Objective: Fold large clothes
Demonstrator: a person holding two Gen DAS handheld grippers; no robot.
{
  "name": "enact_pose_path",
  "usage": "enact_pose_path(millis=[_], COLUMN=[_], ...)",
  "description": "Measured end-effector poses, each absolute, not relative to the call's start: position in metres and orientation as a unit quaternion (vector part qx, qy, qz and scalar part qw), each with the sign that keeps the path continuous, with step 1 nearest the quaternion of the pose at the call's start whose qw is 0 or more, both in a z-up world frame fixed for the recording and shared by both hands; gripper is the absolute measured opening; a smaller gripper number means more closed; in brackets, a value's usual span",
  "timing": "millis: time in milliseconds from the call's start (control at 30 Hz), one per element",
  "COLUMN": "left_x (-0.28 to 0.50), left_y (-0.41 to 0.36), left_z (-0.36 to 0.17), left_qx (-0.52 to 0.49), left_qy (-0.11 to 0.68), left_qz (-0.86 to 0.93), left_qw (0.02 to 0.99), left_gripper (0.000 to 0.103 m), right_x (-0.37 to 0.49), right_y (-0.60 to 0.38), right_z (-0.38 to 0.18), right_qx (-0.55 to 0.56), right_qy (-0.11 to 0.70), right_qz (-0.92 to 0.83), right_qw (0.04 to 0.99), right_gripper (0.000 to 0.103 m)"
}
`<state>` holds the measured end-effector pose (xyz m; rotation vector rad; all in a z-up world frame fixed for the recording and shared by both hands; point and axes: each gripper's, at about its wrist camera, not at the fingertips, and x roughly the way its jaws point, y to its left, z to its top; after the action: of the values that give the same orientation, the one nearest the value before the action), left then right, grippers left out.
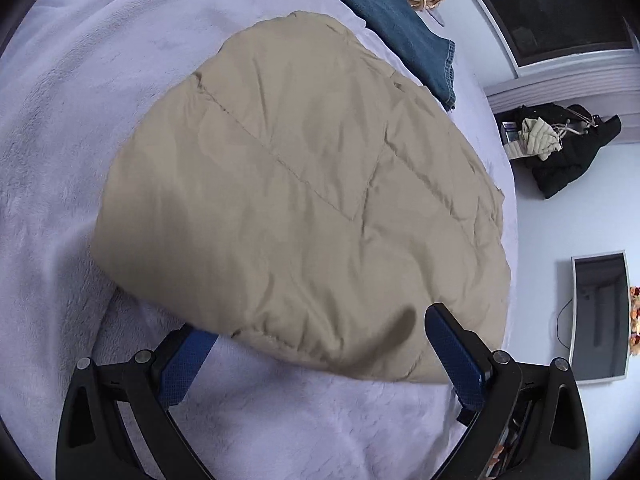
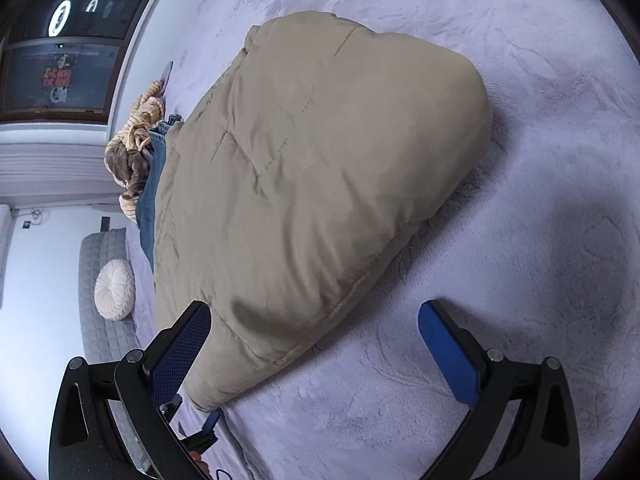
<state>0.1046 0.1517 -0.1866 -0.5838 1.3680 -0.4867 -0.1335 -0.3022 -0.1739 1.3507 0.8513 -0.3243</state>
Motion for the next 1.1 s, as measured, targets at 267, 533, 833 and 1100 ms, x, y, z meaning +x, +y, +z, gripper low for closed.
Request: enact_pose_path(millis=[267,533,833,1100], left_x=[0.146,0.162,0.161,0.142], left_y=[0.135,0.121,0.103,0.105], left_z=[-0.193,-0.217,-0.167,-0.131], left_qx=[-0.291,-0.307,-0.178,-0.101], left_qy=[0.590,0.579,0.532,0.505], left_qz=[-0.190,-0.137,-0.188,-0.233], left_qw=[0.729,0.743,0.806,0.825], left_gripper=[0.102,0.098,0.026,0.024], right_x=[-0.098,-0.073,-0.081,-0.094], right_y=[-0.313,-0.314,-0.312,-0.298], right_z=[-0.183,-0.207,-0.206,-0.178], right_qx=[0.631,0.641,0.660,0.639], right_qy=[0.355,0.360,0.355,0.348], right_qz=[-0.109,-0.097,-0.108,-0.115], right_qw=[0.682,0.671,0.654,0.677], right_gripper=[0.103,0.103,0.066,0.027])
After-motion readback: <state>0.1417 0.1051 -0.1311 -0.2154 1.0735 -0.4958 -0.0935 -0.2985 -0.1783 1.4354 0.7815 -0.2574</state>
